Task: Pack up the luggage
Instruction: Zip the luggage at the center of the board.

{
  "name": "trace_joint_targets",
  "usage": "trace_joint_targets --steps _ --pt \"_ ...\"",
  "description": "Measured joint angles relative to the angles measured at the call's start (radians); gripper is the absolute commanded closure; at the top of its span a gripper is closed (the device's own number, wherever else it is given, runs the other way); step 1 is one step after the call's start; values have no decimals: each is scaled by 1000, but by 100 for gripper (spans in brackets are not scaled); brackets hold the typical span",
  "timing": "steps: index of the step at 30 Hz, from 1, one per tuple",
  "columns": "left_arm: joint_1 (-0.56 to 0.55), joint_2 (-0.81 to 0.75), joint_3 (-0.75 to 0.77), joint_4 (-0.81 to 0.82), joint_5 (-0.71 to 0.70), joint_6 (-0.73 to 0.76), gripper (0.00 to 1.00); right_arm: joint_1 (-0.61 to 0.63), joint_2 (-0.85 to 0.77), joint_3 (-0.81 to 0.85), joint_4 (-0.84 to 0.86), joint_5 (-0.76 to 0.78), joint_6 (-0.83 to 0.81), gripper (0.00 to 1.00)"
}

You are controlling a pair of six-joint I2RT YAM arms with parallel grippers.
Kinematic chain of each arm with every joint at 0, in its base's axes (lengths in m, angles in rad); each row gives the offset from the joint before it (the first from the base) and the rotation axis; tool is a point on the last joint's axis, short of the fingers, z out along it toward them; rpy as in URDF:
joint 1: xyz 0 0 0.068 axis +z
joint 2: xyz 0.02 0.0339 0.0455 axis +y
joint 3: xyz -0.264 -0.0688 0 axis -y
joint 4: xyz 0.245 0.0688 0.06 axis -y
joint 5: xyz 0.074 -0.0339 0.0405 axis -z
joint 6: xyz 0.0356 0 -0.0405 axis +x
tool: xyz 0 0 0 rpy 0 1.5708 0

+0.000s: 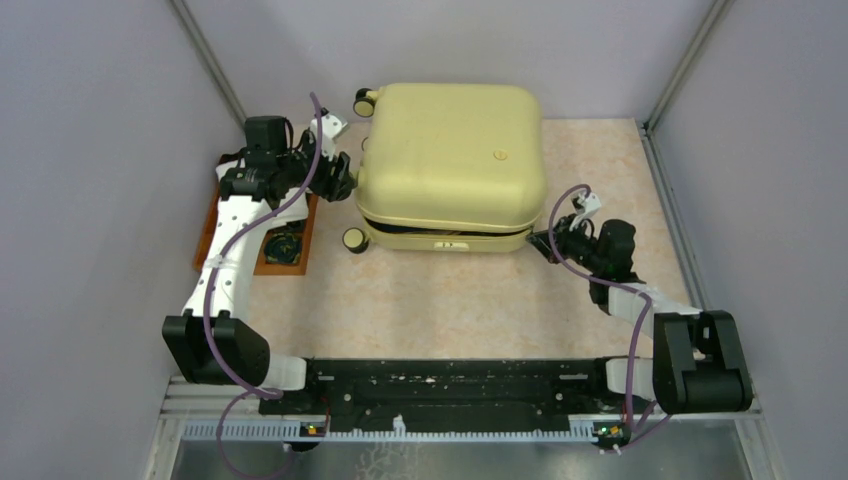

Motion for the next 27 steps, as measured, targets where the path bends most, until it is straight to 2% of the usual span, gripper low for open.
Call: trace_joint_targets --steps 15,20,22,24,27 --pt "3 0 -26 19 16 -16 100 30 -179 -57 -102 143 17 100" --pt "4 0 -31 23 16 -18 100 42 -180 -56 -112 168 20 99" --pt "4 -2 -33 23 17 -18 100 45 -164 -54 -101 167 22 89" --pt "4 -5 -37 24 17 -18 100 49 -134 -43 -90 161 28 73" --pt "3 -10 -47 26 21 -19 100 63 -84 -6 -77 130 28 76"
